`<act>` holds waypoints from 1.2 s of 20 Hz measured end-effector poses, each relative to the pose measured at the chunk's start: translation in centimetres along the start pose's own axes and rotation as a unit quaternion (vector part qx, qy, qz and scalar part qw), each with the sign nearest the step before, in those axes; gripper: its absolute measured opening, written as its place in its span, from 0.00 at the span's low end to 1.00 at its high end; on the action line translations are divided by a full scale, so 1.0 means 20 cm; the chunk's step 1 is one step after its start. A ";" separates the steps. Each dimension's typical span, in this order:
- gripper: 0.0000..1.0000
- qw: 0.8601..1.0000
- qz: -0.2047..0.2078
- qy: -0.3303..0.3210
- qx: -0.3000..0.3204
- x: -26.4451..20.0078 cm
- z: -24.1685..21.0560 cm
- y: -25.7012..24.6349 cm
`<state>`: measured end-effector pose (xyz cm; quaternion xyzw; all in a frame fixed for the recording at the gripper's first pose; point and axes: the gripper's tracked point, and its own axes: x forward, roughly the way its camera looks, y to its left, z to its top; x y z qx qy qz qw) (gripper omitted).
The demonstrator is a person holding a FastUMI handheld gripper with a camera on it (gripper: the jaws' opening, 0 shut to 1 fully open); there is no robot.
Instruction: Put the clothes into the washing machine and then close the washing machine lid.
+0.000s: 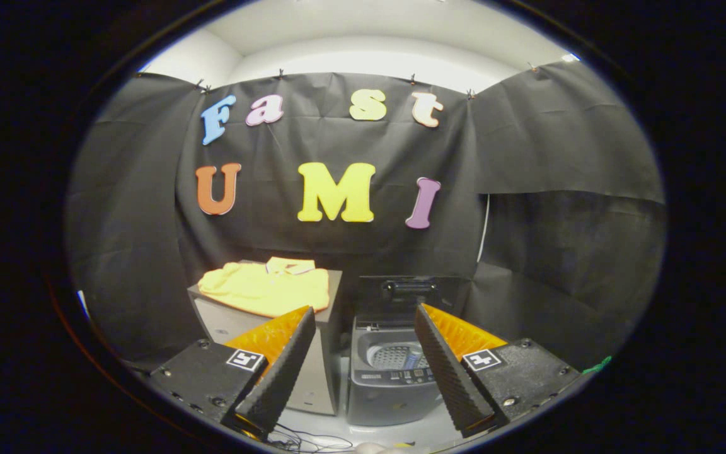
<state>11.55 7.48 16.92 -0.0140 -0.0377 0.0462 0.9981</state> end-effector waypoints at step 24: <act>1.00 0.988 0.116 0.099 0.036 1.46 0.19 1.04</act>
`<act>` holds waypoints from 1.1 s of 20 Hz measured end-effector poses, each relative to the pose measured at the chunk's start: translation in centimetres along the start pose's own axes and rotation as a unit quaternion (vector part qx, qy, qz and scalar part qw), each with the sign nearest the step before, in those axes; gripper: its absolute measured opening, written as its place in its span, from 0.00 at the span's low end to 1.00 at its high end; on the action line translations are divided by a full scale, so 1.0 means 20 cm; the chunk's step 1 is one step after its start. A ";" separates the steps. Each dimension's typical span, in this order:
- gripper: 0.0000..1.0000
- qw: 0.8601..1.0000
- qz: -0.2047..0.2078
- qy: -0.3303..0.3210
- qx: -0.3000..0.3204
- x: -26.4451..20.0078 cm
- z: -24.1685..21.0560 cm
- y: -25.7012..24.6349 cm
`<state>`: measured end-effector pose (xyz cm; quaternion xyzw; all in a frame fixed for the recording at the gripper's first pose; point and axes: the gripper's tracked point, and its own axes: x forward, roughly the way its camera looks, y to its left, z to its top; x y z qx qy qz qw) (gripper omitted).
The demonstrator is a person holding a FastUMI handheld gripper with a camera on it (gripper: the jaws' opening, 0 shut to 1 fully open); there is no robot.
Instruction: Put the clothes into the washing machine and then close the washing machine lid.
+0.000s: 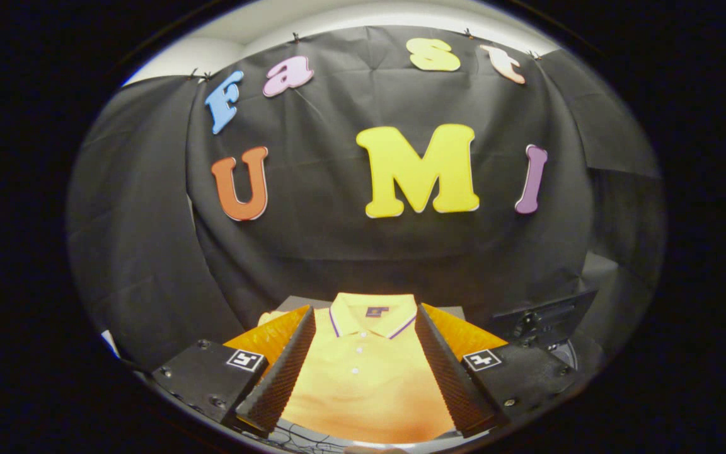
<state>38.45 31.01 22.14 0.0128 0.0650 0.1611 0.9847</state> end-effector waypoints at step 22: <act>0.99 0.979 -0.067 0.190 -0.015 0.51 -0.49 0.01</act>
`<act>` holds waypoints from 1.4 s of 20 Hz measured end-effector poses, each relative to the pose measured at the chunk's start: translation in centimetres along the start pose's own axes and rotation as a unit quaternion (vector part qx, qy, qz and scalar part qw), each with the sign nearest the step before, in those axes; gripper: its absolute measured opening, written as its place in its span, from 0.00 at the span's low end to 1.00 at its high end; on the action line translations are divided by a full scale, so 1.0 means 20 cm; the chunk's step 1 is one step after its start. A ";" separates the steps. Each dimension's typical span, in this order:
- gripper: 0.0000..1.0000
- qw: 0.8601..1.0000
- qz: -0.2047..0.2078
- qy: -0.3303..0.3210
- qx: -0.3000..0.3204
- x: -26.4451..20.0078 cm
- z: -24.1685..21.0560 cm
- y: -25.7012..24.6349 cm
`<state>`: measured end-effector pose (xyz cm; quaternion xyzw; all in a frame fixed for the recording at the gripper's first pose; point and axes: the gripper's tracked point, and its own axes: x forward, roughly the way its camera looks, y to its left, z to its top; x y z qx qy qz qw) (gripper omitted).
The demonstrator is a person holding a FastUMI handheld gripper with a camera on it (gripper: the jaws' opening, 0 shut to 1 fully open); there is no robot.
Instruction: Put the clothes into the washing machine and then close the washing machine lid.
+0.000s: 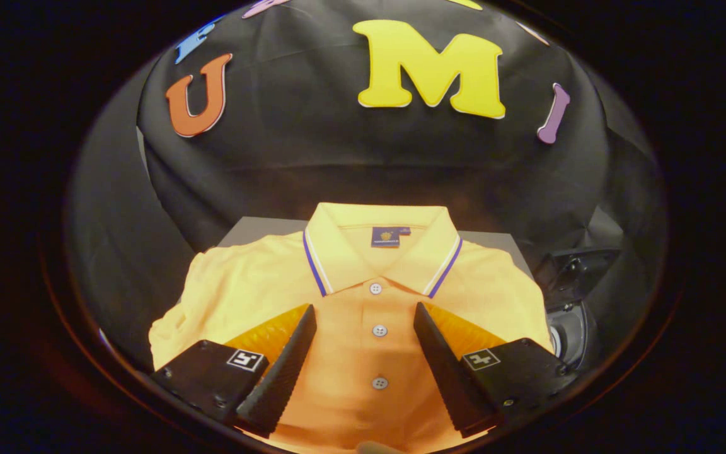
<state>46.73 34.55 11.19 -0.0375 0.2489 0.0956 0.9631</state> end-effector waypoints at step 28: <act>0.06 0.991 0.034 -0.123 0.045 -0.69 0.13 -0.57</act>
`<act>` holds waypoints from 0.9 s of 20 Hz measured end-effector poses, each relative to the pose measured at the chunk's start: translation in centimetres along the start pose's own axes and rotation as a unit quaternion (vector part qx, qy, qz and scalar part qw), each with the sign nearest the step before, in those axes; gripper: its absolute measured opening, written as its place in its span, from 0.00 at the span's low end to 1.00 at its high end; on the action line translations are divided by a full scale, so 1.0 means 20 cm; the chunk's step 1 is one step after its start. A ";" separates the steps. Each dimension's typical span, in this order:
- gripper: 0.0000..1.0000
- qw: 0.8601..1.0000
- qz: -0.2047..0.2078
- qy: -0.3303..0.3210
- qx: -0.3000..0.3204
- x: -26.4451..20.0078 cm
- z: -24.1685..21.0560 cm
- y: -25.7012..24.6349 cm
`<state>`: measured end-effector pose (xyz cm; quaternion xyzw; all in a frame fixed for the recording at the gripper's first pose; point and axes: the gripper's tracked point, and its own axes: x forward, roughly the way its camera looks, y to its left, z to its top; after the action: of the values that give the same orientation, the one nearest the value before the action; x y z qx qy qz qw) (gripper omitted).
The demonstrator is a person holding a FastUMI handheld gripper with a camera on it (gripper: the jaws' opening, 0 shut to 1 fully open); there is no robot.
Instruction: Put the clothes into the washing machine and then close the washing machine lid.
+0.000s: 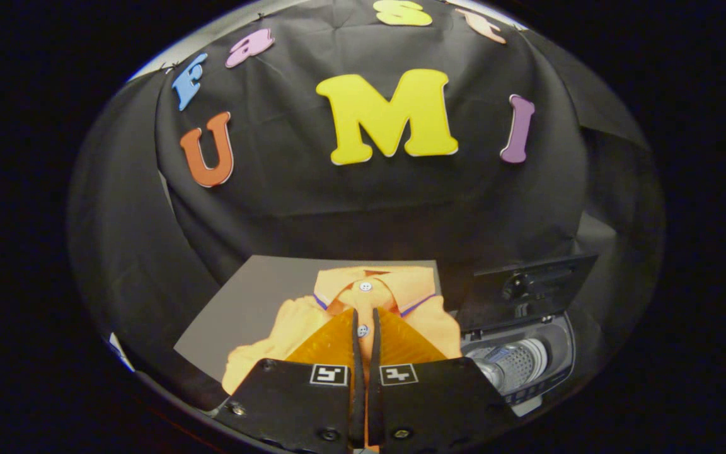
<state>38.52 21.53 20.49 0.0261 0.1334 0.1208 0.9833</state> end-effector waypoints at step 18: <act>0.05 0.990 -0.081 -0.114 0.033 -0.61 0.38 -1.13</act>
<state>34.36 -3.55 29.05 0.0609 0.0264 0.0327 0.9973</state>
